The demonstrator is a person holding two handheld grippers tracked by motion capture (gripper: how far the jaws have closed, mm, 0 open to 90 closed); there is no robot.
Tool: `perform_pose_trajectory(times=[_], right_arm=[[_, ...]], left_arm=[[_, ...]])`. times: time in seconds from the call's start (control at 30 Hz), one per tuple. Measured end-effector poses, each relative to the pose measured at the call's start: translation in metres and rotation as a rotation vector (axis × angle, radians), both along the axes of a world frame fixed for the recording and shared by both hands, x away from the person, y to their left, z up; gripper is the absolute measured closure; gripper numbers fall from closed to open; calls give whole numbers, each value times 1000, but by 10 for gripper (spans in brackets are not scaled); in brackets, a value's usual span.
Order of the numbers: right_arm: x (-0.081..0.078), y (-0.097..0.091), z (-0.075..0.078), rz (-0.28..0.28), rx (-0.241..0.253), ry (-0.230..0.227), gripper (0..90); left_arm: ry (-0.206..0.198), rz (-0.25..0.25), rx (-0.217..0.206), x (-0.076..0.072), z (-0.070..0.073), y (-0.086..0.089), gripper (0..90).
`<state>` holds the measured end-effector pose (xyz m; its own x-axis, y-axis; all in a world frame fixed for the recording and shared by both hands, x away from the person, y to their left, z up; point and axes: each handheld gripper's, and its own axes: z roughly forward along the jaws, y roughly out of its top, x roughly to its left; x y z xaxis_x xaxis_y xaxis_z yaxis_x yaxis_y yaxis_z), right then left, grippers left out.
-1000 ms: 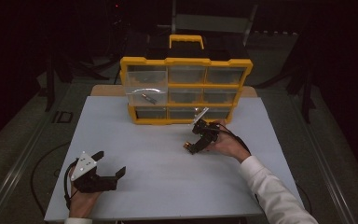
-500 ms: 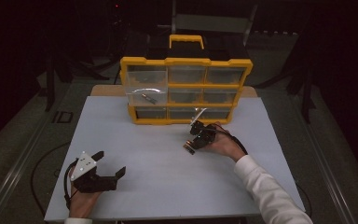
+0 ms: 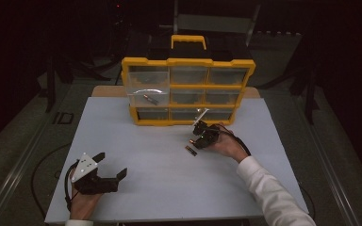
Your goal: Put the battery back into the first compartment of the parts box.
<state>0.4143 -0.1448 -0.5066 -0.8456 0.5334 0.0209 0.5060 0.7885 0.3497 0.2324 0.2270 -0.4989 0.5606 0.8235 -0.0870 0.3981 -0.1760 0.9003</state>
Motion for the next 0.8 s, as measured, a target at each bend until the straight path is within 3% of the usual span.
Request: perform_pose_trajectory(times=[0.3, 0.43, 0.8], right_arm=[[-4, -3, 12, 47, 6, -19, 767], [-5, -3, 23, 19, 16, -6, 767], [-6, -5, 42, 44, 56, -21, 767]], left_arm=[[1, 0, 1, 0, 0, 0, 0], [3, 1, 3, 0, 0, 0, 0], [2, 3, 3, 0, 0, 0, 0]])
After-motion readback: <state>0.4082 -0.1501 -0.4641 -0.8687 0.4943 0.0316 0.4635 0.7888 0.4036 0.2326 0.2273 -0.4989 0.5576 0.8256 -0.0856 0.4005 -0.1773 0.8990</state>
